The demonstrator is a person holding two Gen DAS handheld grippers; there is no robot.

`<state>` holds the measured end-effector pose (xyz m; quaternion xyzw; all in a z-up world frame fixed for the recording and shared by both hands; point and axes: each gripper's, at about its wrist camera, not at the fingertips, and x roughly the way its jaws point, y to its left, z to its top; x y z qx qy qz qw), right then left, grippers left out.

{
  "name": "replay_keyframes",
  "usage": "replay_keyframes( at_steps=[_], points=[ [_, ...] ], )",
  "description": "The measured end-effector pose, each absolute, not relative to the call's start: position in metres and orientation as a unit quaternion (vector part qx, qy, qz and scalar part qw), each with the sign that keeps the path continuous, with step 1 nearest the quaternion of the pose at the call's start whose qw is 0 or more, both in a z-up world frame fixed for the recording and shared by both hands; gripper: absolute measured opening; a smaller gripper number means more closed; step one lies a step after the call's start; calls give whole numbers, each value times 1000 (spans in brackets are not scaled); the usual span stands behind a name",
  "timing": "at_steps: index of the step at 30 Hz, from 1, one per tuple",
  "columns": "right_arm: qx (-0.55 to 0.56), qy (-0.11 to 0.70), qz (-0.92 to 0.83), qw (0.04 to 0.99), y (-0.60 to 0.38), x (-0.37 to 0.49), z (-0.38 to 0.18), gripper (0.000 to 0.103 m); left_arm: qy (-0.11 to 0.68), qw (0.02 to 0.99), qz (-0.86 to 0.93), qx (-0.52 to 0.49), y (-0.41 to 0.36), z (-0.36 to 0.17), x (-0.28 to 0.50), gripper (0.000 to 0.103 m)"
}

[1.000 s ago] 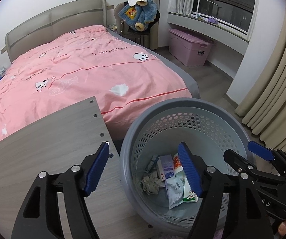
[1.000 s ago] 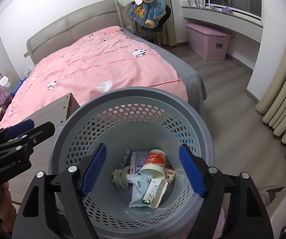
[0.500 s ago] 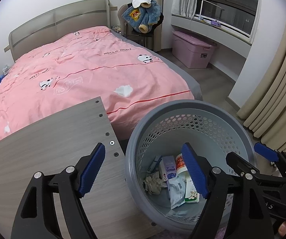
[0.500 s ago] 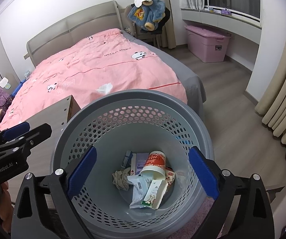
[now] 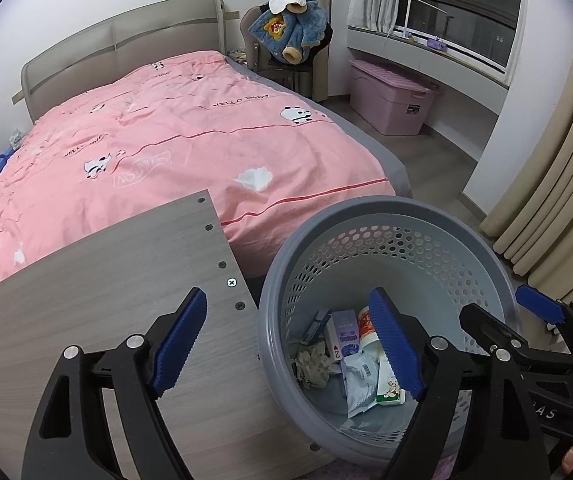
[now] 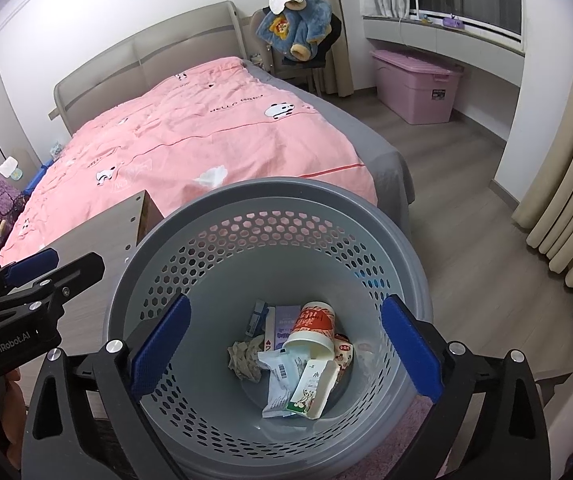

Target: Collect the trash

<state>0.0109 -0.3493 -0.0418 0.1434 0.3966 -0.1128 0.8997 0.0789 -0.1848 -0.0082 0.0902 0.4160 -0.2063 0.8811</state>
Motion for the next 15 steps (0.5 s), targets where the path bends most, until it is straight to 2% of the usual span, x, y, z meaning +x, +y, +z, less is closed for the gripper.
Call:
replay_keyframes(
  at_steps=[15],
  points=[
    [149, 395, -115, 899, -351, 10, -43, 94, 415, 881, -204, 103, -189, -10, 79, 82]
  ],
)
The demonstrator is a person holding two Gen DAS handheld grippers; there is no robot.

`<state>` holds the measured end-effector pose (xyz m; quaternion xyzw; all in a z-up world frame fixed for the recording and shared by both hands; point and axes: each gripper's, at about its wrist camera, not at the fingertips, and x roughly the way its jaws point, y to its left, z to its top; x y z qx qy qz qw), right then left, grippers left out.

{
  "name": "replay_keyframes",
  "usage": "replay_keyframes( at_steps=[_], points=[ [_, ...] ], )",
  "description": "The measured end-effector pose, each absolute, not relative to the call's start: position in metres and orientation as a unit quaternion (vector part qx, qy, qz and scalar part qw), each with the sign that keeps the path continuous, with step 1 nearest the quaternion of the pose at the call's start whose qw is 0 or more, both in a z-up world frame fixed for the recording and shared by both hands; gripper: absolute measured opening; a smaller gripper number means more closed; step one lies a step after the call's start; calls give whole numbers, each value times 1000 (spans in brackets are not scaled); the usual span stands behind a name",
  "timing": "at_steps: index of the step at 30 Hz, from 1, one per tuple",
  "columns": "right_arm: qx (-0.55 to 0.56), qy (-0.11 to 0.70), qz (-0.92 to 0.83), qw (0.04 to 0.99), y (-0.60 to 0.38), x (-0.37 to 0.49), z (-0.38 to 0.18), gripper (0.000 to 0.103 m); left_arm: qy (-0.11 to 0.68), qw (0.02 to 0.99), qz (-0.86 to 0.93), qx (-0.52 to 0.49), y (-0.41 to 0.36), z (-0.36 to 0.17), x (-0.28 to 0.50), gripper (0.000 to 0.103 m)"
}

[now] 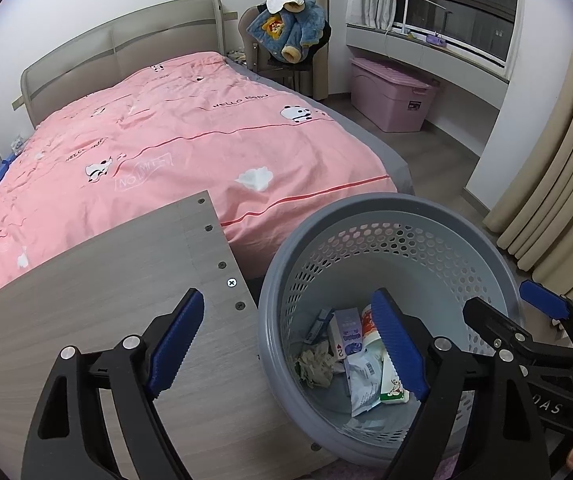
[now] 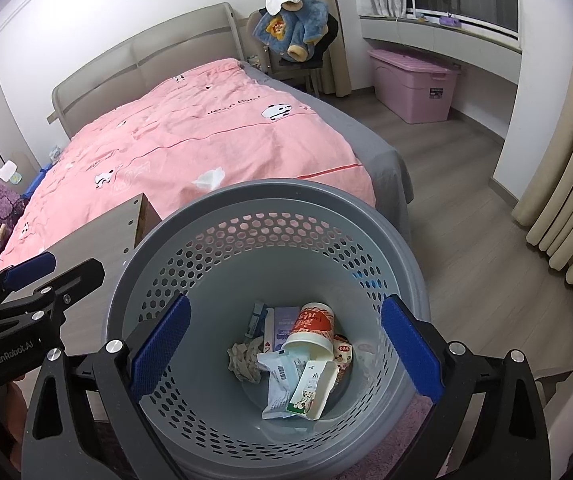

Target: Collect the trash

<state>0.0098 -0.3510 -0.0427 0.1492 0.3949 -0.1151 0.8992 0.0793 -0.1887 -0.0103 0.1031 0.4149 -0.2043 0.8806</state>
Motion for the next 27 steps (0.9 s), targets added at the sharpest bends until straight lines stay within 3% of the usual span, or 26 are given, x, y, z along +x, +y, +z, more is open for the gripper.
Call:
replay_keyframes(
  at_steps=[27],
  points=[
    [148, 395, -115, 899, -352, 10, -43, 94, 411, 881, -201, 118, -196, -11, 76, 82]
  ],
)
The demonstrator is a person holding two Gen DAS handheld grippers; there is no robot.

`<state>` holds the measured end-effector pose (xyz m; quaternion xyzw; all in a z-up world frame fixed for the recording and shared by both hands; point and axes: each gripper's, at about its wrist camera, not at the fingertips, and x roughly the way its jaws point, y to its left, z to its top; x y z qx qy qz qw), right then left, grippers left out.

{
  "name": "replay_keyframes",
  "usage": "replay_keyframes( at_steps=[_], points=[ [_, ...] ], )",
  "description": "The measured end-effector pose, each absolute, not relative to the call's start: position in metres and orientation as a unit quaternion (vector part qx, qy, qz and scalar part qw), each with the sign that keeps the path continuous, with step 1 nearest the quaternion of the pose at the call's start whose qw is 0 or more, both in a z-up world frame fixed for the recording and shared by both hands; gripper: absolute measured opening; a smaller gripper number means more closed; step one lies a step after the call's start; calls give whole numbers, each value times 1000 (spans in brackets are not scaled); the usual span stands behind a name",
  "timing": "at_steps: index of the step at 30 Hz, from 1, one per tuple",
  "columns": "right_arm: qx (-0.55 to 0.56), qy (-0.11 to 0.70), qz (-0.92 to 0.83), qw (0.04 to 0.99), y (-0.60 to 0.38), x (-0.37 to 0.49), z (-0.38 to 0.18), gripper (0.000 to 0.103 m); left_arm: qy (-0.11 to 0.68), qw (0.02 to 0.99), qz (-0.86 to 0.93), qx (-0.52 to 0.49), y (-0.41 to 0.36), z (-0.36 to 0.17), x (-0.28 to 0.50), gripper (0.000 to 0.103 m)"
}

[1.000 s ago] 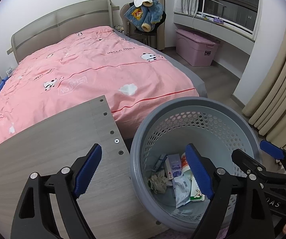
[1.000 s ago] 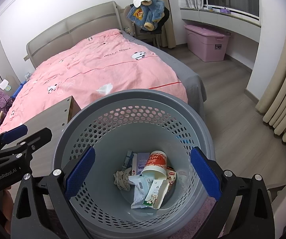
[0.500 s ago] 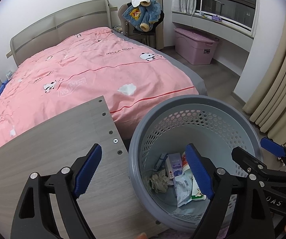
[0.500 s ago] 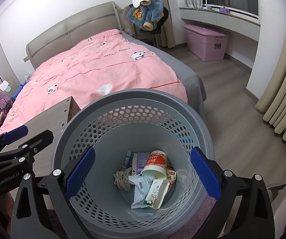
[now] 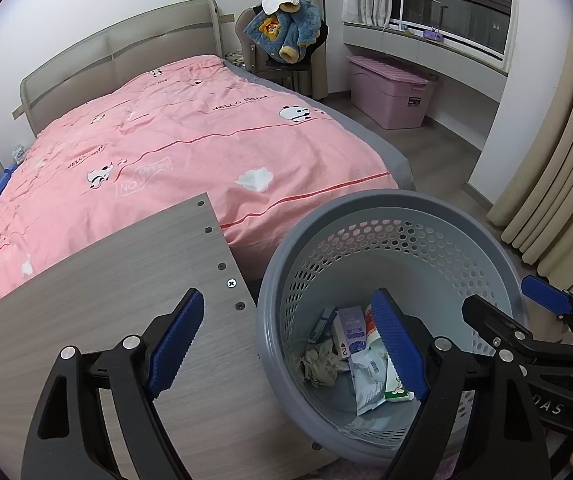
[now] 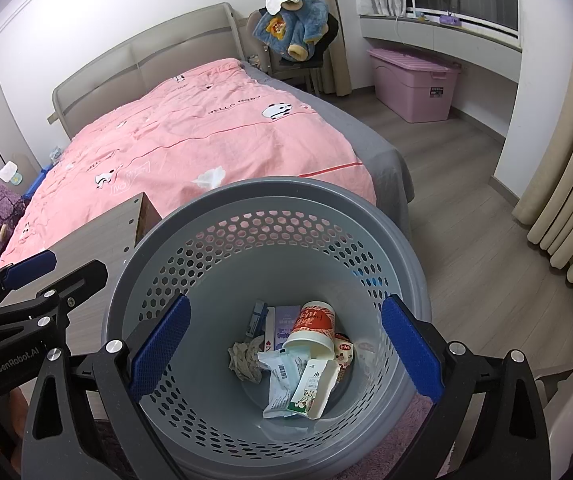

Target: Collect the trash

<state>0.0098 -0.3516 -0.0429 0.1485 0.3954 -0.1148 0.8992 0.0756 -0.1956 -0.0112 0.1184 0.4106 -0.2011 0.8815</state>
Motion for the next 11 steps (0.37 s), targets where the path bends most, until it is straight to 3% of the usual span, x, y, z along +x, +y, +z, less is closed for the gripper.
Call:
replay_keyframes(
  at_steps=[11],
  points=[
    [149, 395, -115, 899, -351, 10, -44, 94, 410, 882, -200, 118, -195, -11, 76, 82]
  ],
)
